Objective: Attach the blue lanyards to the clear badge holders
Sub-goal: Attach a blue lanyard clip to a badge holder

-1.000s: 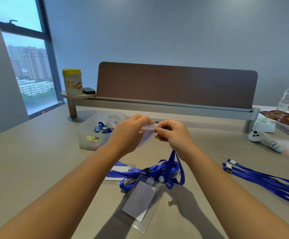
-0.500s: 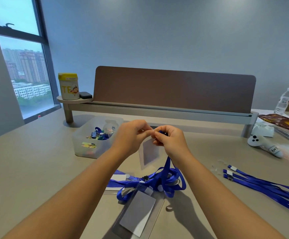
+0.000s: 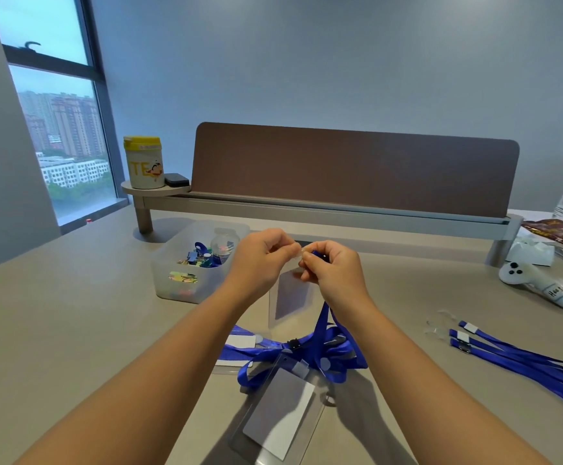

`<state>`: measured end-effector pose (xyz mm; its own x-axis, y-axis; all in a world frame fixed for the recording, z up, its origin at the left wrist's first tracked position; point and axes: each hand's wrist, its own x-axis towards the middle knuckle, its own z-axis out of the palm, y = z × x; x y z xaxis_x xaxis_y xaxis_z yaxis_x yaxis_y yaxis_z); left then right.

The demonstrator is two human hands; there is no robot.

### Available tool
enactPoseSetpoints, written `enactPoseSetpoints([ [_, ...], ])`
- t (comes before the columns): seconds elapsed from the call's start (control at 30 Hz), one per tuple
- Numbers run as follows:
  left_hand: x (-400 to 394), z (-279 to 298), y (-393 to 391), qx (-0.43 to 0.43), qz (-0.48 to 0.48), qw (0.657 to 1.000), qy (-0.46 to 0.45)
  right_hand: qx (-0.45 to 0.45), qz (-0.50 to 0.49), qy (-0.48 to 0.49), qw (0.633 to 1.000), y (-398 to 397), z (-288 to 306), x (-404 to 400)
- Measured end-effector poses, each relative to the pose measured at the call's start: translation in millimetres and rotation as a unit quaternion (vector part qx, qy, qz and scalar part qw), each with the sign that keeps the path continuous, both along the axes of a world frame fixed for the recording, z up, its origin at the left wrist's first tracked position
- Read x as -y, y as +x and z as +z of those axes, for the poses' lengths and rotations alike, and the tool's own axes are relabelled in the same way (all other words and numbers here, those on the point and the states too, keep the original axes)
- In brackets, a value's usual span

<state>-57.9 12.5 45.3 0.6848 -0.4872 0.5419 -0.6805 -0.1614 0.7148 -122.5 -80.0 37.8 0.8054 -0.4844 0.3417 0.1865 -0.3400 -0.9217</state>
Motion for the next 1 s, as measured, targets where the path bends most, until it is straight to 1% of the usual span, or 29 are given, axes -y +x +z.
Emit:
enactPoseSetpoints([
  [0.07, -2.4, -0.3, 1.2, -0.021, -0.010, 1.000, 0.001, -0.003, 0.010, 0.033, 0.999, -1.0, 1.2, -0.6],
  [0.17, -7.1, -0.7, -1.8, -0.057, -0.043, 0.997, 0.001, -0.006, 0.043, 0.120, 0.992, -3.2, 7.5, 0.5],
  [0.23, -8.5, -3.8, -5.5, -0.063, -0.052, 0.997, 0.005, -0.011, 0.054, 0.144, 0.988, -4.2, 13.3, 1.6],
  [0.3, -9.3, -8.1, -7.0, -0.061, -0.032, 0.998, -0.009, -0.013, 0.056, 0.144, 0.988, -4.6, 18.4, 2.9],
  [0.37, -10.1, -10.7, -5.7, -0.048, -0.004, 0.998, -0.032, -0.017, 0.050, 0.118, 0.992, -5.0, 22.7, 4.7],
  [0.4, -10.4, -10.6, -4.3, -0.034, 0.013, 0.999, -0.035, -0.019, 0.040, 0.089, 0.995, -5.4, 24.8, 5.9],
  [0.47, -10.3, -8.1, -1.4, -0.003, 0.046, 0.998, -0.044, -0.021, 0.010, 0.004, 1.000, -6.2, 29.0, 9.1],
  [0.53, -9.1, -0.9, -1.9, 0.019, 0.056, 0.996, -0.072, -0.026, -0.012, -0.068, 0.997, -7.8, 35.2, 12.4],
  [0.6, -7.2, 9.4, -5.1, 0.041, 0.058, 0.993, -0.093, -0.042, -0.025, -0.117, 0.992, -9.9, 43.4, 14.4],
  [0.67, -4.8, 20.2, -8.2, 0.074, 0.068, 0.990, -0.096, -0.062, -0.047, -0.173, 0.982, -11.8, 51.2, 16.9],
  [0.8, -0.5, 39.2, -14.7, 0.175, 0.074, 0.979, -0.079, -0.082, -0.102, -0.254, 0.958, -18.7, 67.7, 22.6],
  [0.87, 1.9, 45.0, -17.7, 0.245, 0.086, 0.964, -0.055, -0.086, -0.112, -0.274, 0.951, -23.6, 73.8, 25.9],
  [0.93, 4.1, 47.3, -20.0, 0.306, 0.094, 0.947, -0.021, -0.088, -0.100, -0.250, 0.959, -28.4, 77.0, 28.7],
  [1.0, 5.4, 45.6, -22.1, 0.337, 0.094, 0.937, 0.010, -0.101, -0.083, -0.226, 0.965, -32.5, 75.7, 30.1],
])
